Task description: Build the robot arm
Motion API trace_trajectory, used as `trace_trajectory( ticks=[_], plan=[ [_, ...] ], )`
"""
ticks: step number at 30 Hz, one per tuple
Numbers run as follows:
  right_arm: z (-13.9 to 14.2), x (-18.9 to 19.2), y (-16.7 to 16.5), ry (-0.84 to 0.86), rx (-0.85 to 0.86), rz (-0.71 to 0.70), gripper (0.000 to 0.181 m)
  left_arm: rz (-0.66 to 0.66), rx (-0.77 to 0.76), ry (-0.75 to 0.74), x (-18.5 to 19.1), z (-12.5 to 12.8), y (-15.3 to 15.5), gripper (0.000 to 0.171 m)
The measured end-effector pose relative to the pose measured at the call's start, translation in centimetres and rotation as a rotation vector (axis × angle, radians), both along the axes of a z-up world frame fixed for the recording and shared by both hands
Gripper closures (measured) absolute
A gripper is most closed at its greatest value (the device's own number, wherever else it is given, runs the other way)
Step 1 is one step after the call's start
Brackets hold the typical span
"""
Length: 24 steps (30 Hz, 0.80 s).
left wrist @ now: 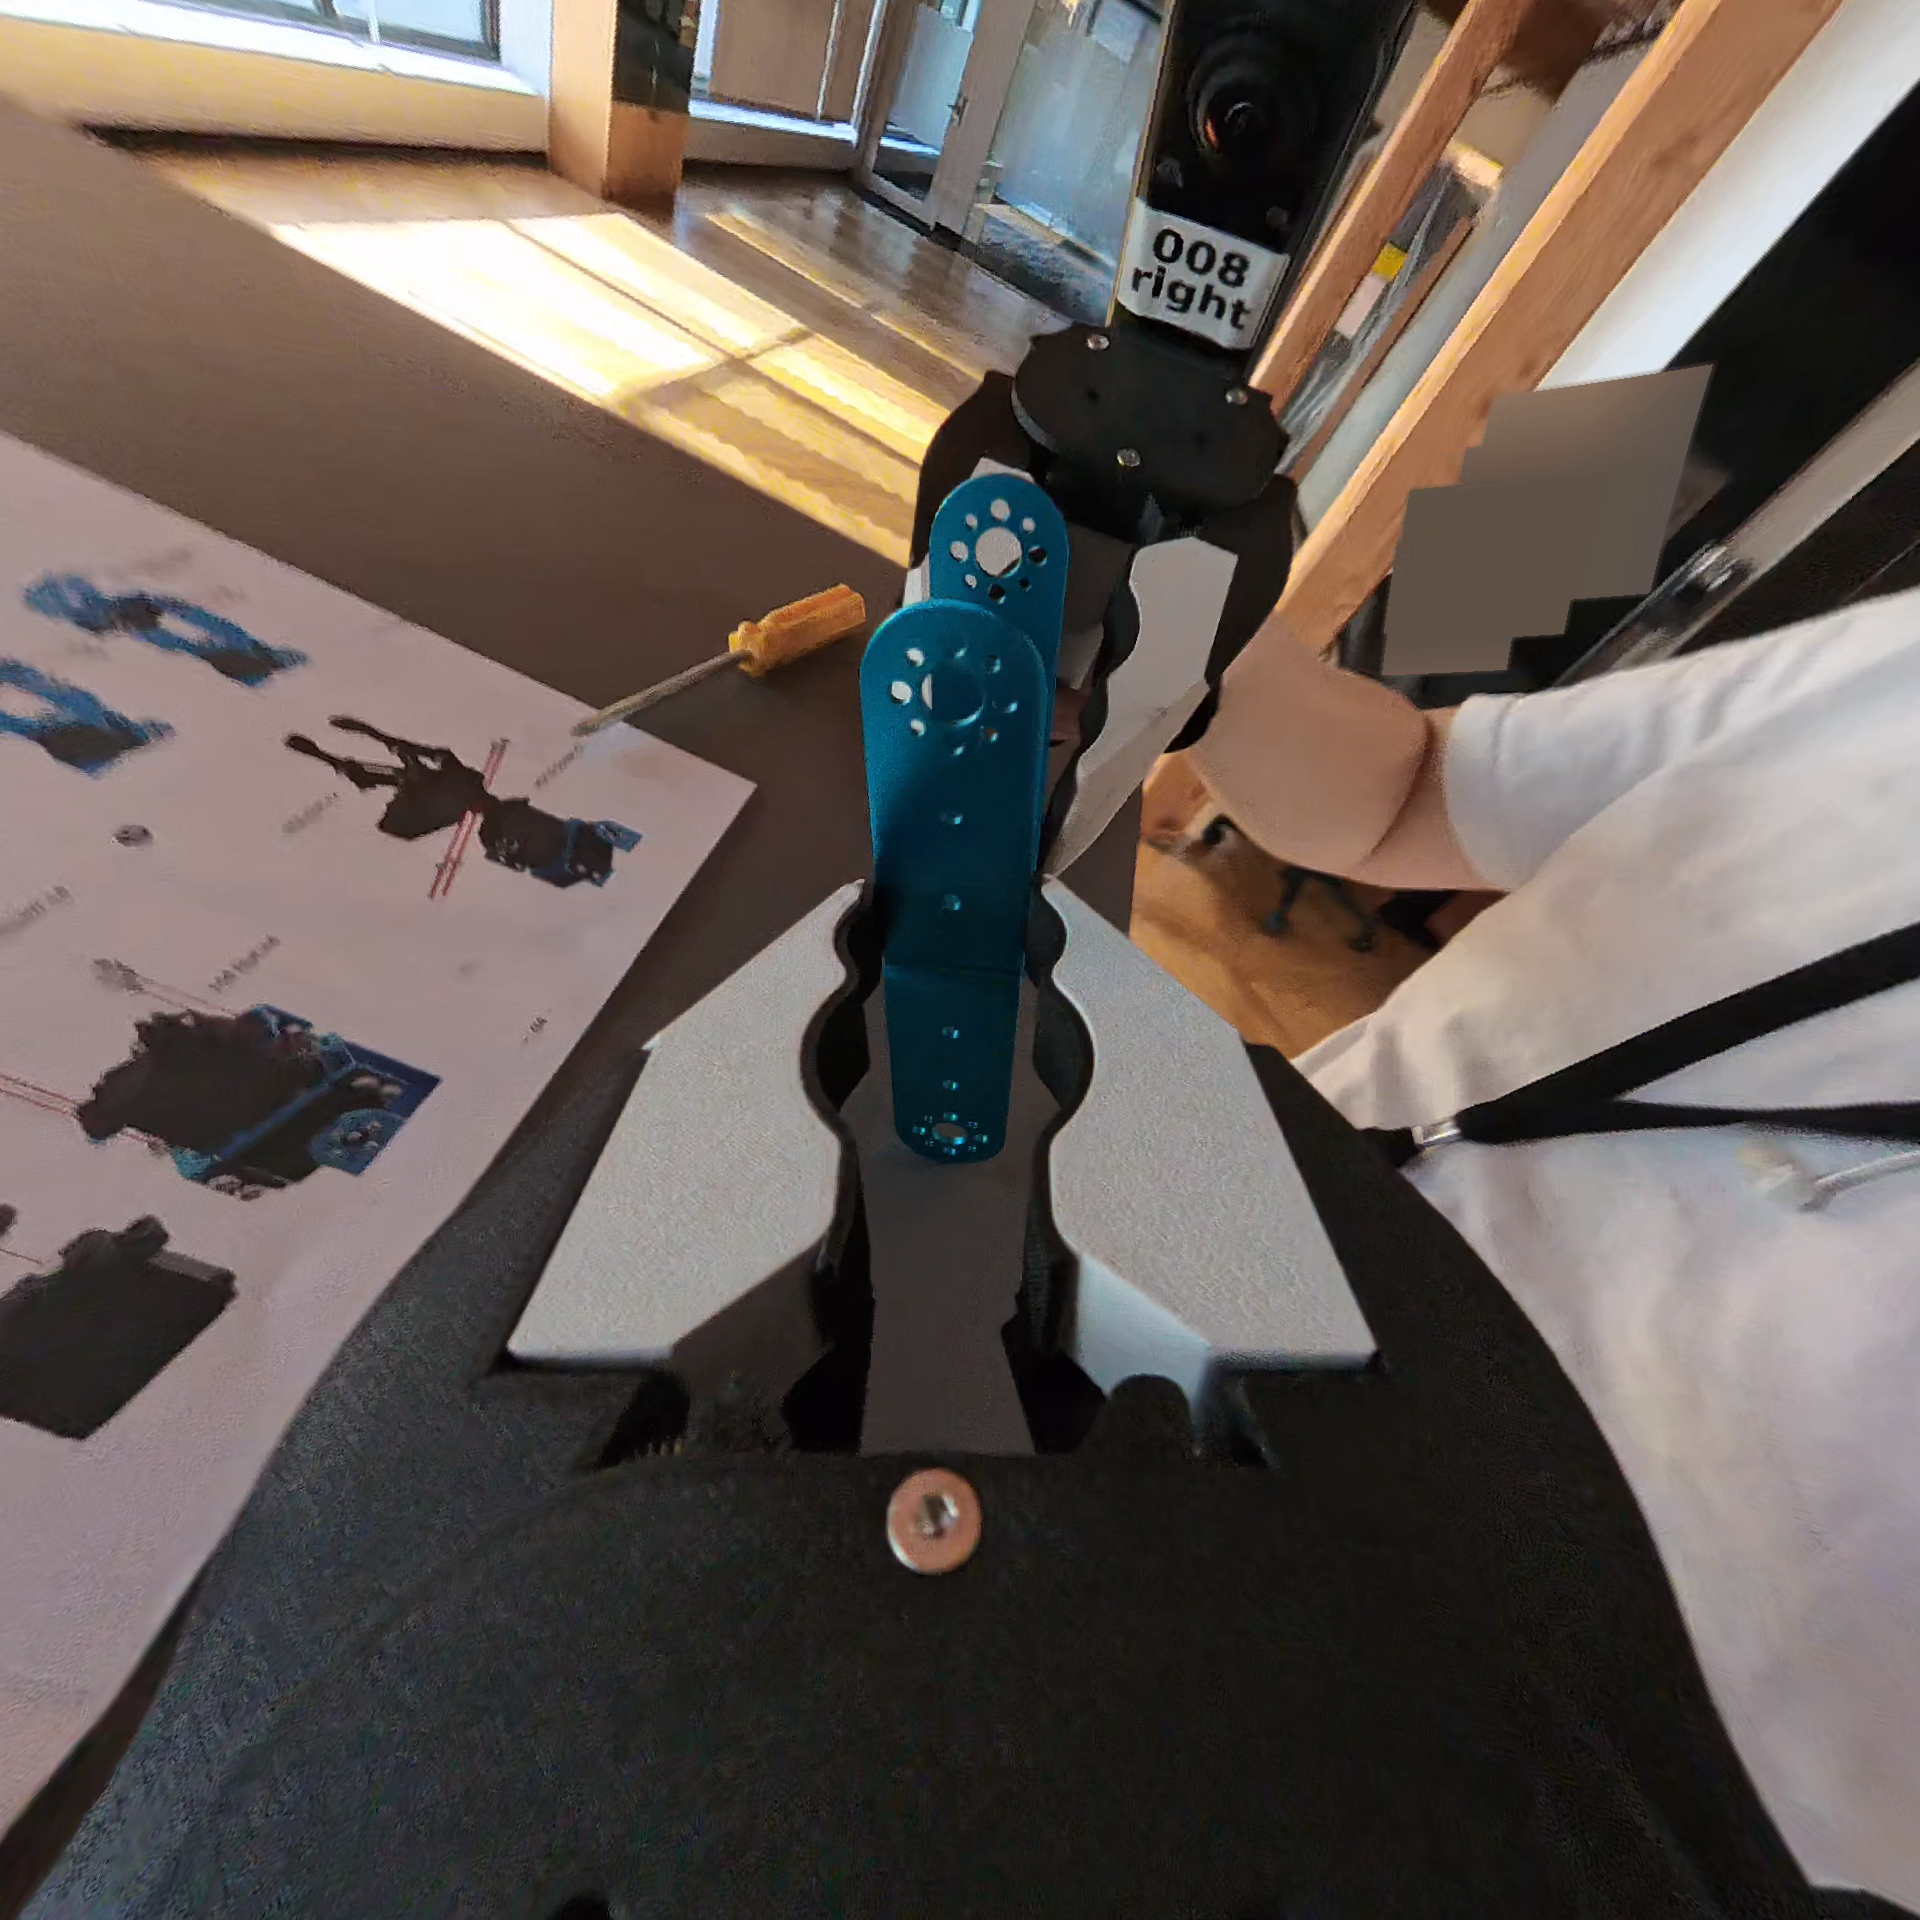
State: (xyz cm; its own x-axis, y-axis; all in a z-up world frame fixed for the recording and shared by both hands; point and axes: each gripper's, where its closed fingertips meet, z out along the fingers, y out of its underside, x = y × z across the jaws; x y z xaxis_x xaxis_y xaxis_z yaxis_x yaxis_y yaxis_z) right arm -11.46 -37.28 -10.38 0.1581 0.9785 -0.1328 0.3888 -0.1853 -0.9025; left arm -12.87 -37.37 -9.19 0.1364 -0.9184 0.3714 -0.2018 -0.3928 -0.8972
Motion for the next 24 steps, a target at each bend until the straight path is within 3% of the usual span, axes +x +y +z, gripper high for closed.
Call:
trace_trajectory(
  ticks=[3,12,19,22,24],
  plan=[
    [-0.6,-0.2,0.4,0.008,-0.241,-0.027,0.152,-0.022,-0.206,-0.023,-0.2,-0.5,0.7,0.146],
    [-1.9,-1.1,1.3,-0.018,-0.514,-0.081,0.151,0.056,-0.657,-0.247,-3.7,0.0,3.6,0.15],
    [-4.0,-0.7,2.1,-0.16,-0.67,-0.129,0.148,0.099,-0.677,-0.257,-5.0,-0.1,2.6,0.155],
    [-3.7,0.3,2.4,-0.219,-0.595,-0.153,0.145,0.071,-0.65,-0.276,-5.7,0.6,-0.1,0.16],
    [-2.0,1.1,2.6,-0.187,-0.521,-0.169,0.145,0.06,-0.562,-0.302,-6.5,1.3,-3.3,0.164]
  ],
)
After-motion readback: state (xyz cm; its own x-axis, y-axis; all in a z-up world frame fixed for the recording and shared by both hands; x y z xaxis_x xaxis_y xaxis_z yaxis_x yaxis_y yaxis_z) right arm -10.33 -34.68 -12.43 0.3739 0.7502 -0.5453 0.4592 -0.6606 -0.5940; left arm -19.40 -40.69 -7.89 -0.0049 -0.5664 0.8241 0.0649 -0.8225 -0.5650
